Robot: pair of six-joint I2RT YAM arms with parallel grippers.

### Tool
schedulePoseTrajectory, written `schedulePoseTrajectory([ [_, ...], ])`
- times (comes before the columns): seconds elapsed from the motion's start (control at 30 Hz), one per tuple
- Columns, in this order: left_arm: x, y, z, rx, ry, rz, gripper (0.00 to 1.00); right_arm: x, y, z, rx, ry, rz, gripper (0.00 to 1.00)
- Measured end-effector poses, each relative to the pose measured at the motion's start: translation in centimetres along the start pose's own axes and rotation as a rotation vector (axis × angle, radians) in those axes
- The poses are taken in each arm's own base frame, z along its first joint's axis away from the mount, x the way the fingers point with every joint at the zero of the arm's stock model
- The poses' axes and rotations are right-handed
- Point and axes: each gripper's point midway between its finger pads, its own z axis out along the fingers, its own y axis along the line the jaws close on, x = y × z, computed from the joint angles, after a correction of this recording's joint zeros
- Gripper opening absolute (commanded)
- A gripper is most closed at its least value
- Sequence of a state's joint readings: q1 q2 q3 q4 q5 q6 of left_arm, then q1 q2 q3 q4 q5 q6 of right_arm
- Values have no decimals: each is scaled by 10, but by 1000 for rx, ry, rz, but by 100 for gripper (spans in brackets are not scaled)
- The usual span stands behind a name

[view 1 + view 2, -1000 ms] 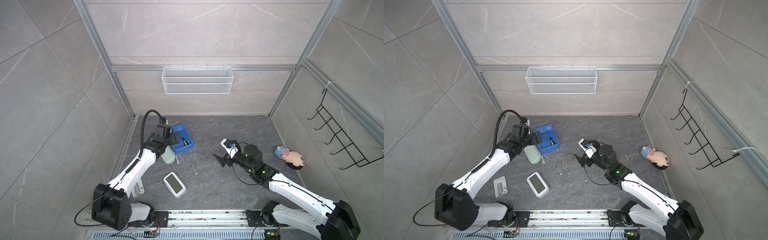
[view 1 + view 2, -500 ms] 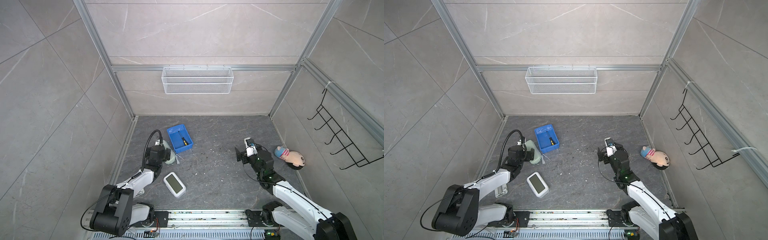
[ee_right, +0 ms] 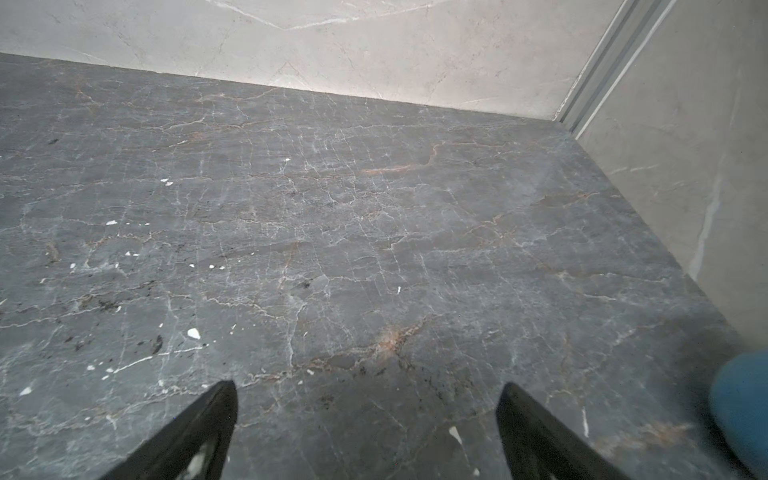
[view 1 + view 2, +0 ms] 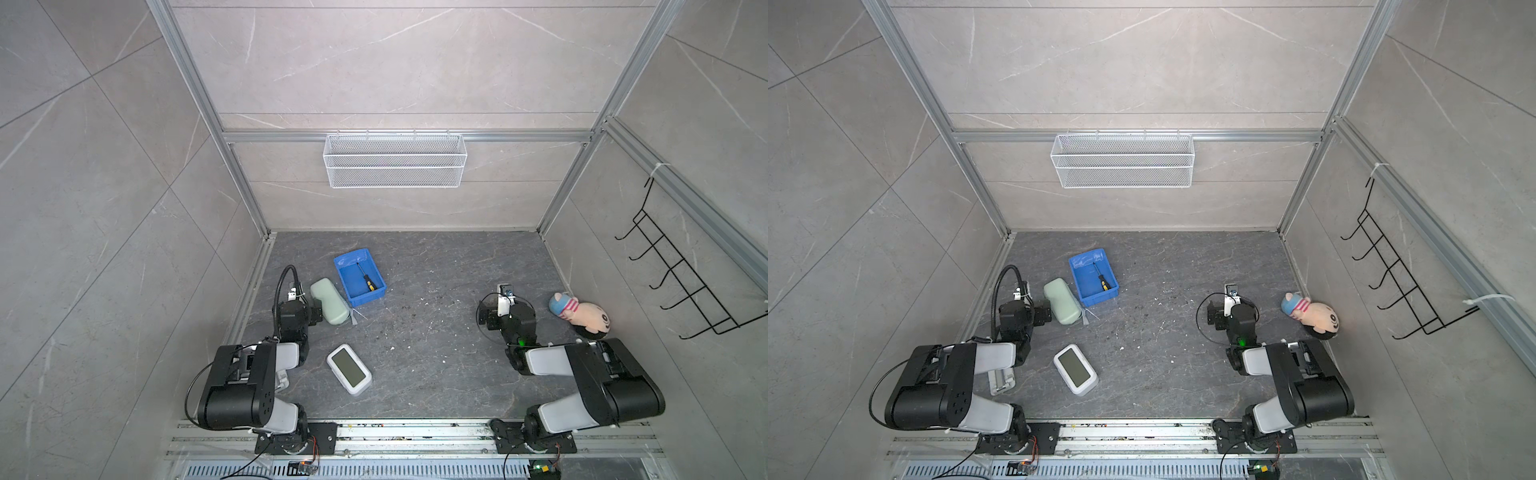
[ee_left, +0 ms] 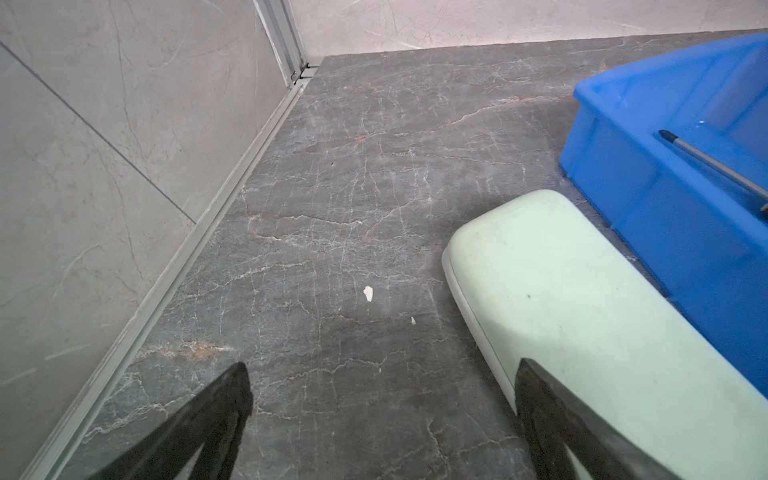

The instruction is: Put the screwdriver in the bin

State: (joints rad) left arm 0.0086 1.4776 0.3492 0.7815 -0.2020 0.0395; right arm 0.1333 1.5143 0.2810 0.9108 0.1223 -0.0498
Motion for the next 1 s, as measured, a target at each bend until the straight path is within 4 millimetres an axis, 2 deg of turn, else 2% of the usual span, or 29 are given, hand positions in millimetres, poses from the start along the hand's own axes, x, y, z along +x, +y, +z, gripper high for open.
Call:
schedulePoseTrajectory([
  [0.07, 3, -3, 2, 27, 5, -14, 100, -3, 1, 2, -9, -2, 8, 99],
  [0.23, 6, -4, 4, 57, 13, -40, 100, -27, -2, 10, -23, -49, 31, 99],
  [1.0, 6, -7, 3, 74, 13, -48, 100, -26, 0, 10, -35, -42, 36, 99],
])
